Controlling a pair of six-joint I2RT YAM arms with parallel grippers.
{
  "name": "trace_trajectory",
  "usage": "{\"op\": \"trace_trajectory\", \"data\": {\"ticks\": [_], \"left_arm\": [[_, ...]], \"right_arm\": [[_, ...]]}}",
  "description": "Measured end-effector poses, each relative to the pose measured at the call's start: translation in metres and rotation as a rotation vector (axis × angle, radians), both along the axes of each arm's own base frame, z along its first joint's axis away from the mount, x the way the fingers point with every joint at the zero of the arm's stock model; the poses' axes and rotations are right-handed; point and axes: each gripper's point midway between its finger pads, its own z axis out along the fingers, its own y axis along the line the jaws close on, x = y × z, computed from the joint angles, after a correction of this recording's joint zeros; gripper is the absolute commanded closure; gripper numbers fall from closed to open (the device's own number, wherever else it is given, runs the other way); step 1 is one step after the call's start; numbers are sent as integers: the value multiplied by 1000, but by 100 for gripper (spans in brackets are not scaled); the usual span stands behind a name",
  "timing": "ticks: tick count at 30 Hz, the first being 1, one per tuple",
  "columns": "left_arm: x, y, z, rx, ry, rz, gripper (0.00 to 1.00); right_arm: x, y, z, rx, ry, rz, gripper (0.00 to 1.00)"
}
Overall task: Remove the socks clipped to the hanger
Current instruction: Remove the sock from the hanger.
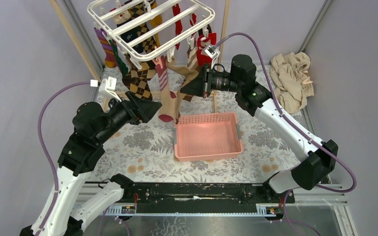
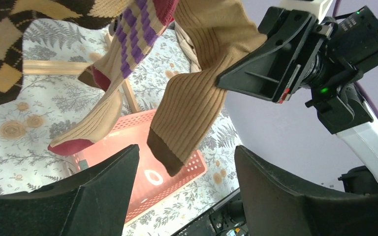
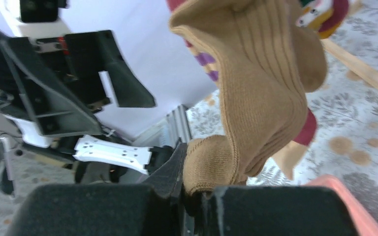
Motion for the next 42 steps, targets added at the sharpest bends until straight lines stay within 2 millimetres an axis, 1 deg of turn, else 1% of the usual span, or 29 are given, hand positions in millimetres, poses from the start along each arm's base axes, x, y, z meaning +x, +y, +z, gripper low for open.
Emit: {"op": "trace_trajectory", "data": {"ticks": [4,6,10,14,19,23,26,27,28,31,34,37,42], "left_arm": [[-1,-6,-2,-12,-7,-34,21],[-1,-9,-4,-16,-12,-47,21],[3,-14,-15,-20,-9,-64,20],[7,-20,-28,-30,3,-81,19],[11,-28,-36,-47,10,-106,17],[9,-37,-34,-61,-6,-136,17],[8,-45,-31,-67,-19,-163,16],[7,-48,-30,-69,-24,-172,15],[7,-50,-30,-71,-27,-179,11],[3,-55,-30,-74,-38,-200,9],[1,-55,-28,-75,-50,-202,9],[3,-54,-29,-63,-57,-187,10],[20,-50,-40,-14,-48,-120,16]], "right_arm": [[-11,4,23,83,31,59,100],[-13,6,34,126,41,78,100],[-12,13,48,202,76,109,100],[-9,18,55,257,118,136,100],[-9,21,58,288,149,149,100],[-10,23,60,301,147,159,100],[-10,25,59,303,151,163,100],[-10,26,57,301,155,164,100],[-10,26,55,299,159,164,100],[-8,28,51,293,166,163,100],[-7,29,45,284,178,160,100],[-6,29,43,280,184,160,100],[-6,30,38,275,192,159,100]]}}
